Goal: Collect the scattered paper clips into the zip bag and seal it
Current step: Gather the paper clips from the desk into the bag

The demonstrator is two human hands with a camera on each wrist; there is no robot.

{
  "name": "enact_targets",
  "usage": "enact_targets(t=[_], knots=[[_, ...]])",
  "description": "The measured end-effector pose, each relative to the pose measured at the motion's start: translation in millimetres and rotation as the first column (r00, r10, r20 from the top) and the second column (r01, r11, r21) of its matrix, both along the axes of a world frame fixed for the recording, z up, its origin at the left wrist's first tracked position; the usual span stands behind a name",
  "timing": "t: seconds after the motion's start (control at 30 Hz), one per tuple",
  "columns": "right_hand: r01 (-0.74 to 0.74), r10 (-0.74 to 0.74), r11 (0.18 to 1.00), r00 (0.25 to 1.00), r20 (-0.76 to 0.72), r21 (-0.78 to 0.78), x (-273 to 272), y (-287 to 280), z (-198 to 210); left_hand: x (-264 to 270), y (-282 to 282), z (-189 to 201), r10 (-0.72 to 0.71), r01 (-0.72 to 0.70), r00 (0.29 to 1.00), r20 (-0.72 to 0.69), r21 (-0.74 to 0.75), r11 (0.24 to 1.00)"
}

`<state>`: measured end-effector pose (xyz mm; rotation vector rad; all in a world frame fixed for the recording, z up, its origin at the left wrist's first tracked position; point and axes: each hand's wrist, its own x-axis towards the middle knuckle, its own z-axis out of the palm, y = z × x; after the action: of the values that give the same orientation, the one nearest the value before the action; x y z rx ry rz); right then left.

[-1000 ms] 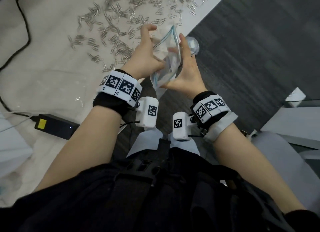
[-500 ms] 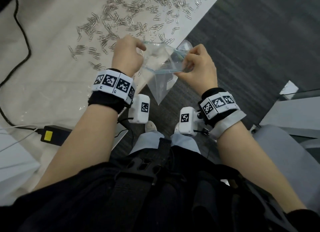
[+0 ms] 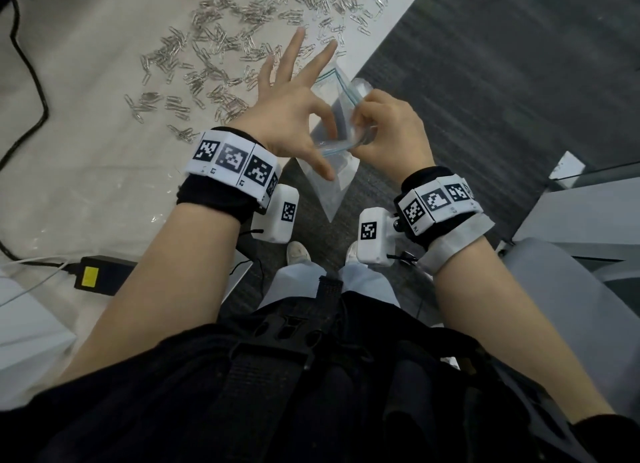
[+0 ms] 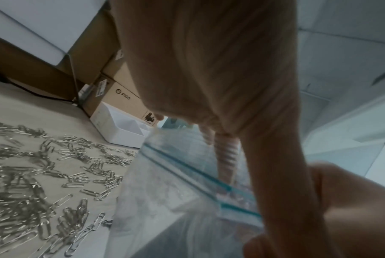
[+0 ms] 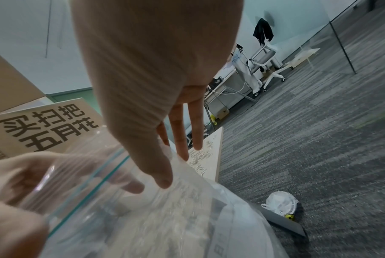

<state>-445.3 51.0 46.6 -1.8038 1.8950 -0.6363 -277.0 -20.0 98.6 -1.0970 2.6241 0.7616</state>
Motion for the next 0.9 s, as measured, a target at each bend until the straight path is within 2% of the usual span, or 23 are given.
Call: enact_targets(t=[0.13,0.27,0.33,0.43,0.5,0.57,0.63,0.83,0.9], knots=[[-0.057,0.057,0.998,0.998,-0.007,0.008,-4,3,0,-9,-1,-5,-0.019,0.02,1.0,0.022,-0.028,0.999],[-0.064,0.063,0.998,0.997,0.048,0.012,-5,7,5,-10,0,-15,0.044,-0.045,0.992,-0.119,-0.004,0.999],[-0.015,0.01,0.999,0.986,0.167,0.029,-4,9,9,-10,2,-19,0.097,-0.1,0.977,-0.187,-0.007,0.995],[0.072,-0.095,0.995,0.9,0.426,0.07,-4,17,5,-10,2,-25,0.169,-0.173,0.95,-0.263,0.008,0.985],[0.075,-0.155,0.982,0.84,0.52,0.171,-5,21,-4,-10,3,-26,0.188,-0.191,0.93,-0.315,0.022,0.981],[0.015,-0.157,0.962,0.845,0.51,0.271,-7,22,-12,-10,4,-27,0.195,-0.194,0.919,-0.344,0.039,0.98],[-0.006,-0.146,0.956,0.858,0.492,0.293,-4,21,-17,-11,7,-27,0.199,-0.192,0.912,-0.36,0.054,0.98],[0.117,-0.211,0.975,0.766,0.607,0.191,1,20,-33,-9,11,-30,0.241,-0.205,0.884,-0.401,0.131,0.97],[0.133,-0.224,0.974,0.71,0.668,0.185,7,20,-36,-8,13,-32,0.263,-0.216,0.866,-0.425,0.157,0.964]])
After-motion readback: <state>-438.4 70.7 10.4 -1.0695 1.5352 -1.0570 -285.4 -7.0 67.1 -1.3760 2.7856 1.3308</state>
